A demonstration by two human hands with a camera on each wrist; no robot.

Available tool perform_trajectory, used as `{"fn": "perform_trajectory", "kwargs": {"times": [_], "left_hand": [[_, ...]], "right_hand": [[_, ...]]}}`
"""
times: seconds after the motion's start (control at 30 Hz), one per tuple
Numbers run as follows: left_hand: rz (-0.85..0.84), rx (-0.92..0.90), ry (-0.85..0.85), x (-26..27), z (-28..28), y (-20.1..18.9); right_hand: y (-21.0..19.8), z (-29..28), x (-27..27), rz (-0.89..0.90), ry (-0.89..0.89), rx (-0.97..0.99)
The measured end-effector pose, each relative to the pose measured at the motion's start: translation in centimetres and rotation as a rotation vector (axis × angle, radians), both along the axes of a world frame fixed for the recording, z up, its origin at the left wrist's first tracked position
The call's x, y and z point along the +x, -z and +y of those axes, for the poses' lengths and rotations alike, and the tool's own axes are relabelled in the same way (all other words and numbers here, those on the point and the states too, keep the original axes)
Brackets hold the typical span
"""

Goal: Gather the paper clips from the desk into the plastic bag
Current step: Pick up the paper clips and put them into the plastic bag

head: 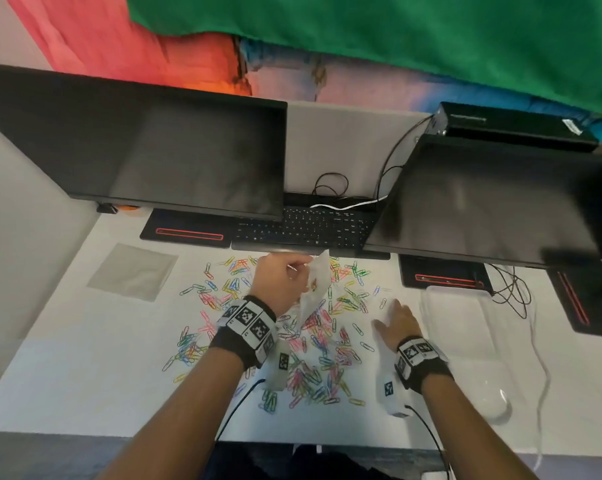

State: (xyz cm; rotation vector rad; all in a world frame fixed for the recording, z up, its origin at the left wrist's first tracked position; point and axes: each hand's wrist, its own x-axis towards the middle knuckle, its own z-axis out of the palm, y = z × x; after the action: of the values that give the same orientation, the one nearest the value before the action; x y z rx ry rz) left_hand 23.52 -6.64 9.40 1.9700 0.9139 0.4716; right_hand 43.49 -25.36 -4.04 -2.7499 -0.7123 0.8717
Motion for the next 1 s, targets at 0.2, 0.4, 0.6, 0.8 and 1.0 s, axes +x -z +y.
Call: {"fn": "perform_trajectory", "kwargs": {"times": [0.2,0.4,0.6,0.8,1.0], "left_hand": [[0.044,-0.03,-0.016,-0.3,0.9,0.7],[0.132,0.014,0.101,-0.1,1.1,1.5],[0.148,-0.088,0.098,0.1,0.8,2.1],[0.134,-0.101,0.114,0.5,0.5,2.8],[0.117,-0.095,0.127,0.9,0.3,3.4]], "right_hand": [[0.8,5.2,-2.0,-0.06,-0.11,-0.034],[1.0,5.8,-3.5,-0.231,-0.429,-0.048],[0.6,4.4,-2.4,-0.343,-0.518,0.014],[-1.0,3.6,-0.8,-0.063,0.084,0.315],[-4.0,2.8,-1.1,0.707,0.637,0.793]]}}
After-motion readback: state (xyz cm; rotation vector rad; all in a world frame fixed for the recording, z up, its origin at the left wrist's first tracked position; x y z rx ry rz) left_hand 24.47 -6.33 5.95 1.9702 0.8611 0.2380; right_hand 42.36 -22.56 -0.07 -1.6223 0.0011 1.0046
